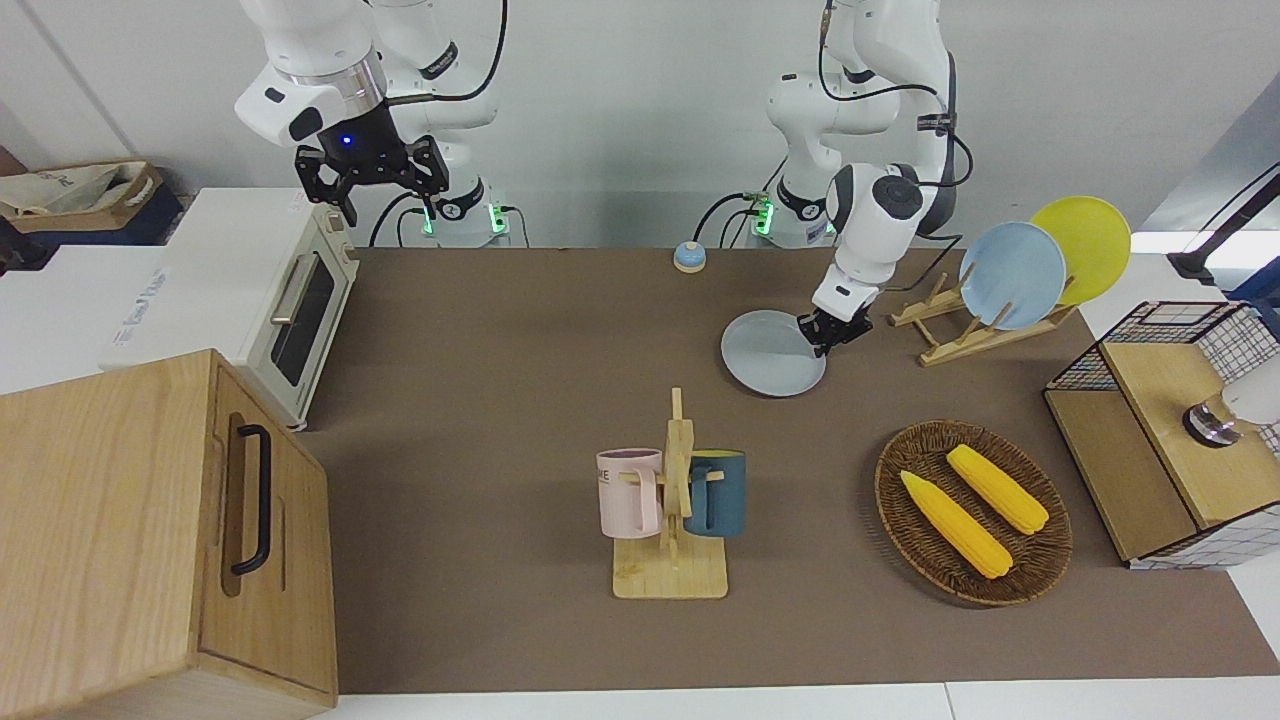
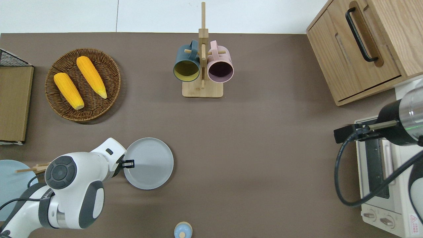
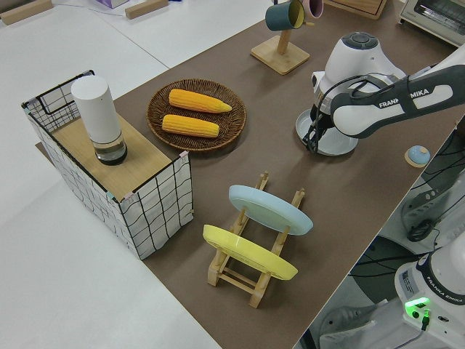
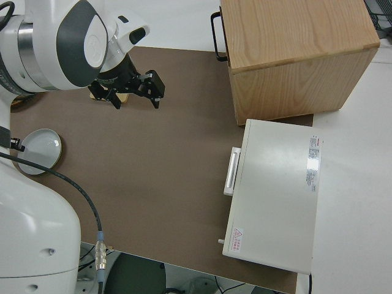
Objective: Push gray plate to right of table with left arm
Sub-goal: 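Push the gray plate with the left gripper toward the toaster oven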
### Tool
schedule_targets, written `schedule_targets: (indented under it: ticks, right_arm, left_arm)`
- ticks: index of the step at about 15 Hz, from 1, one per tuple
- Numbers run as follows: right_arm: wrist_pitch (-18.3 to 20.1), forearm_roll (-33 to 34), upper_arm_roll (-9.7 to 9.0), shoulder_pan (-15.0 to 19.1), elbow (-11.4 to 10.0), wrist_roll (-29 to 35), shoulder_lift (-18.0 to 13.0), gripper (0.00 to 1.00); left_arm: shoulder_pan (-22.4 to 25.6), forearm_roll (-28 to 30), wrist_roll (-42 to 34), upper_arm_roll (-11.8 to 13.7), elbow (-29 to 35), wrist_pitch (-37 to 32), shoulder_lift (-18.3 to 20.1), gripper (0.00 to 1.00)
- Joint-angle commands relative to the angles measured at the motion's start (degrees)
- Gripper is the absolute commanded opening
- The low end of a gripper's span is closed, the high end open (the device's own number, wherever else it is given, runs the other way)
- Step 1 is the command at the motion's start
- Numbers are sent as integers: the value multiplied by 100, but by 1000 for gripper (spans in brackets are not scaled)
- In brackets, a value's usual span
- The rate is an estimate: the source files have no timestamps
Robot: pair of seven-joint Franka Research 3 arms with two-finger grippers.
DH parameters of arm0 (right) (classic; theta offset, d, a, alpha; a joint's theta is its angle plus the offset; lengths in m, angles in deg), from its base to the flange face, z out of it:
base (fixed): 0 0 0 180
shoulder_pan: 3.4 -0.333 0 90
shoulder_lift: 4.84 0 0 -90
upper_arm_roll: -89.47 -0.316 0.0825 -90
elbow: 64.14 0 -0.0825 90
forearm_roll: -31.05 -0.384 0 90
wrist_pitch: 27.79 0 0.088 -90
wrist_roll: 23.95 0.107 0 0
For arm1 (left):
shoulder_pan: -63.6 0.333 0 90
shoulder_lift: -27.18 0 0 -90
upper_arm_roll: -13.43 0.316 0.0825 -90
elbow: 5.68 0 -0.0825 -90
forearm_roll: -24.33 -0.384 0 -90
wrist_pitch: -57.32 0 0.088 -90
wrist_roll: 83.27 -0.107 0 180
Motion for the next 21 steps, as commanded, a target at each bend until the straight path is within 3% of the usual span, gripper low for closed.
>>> schedule_targets:
  ticks: [1, 11, 17, 21]
  right_arm:
    - [75, -59, -86, 118, 23, -1, -36, 983]
    - [84, -59, -86, 118, 23, 8, -36, 983]
    - [75, -59, -77, 118, 23, -1, -36, 983]
    - [75, -59, -86, 118, 23, -1, -36, 983]
  left_arm:
    - [-369, 16, 640, 13, 79, 155, -78, 0]
    - [-1651, -2, 2941, -39, -166, 147, -183, 0]
    - [-1740, -89, 4531, -698, -632, 77, -508, 0]
    - [-1749, -635, 6088, -1216, -1149, -116, -912, 0]
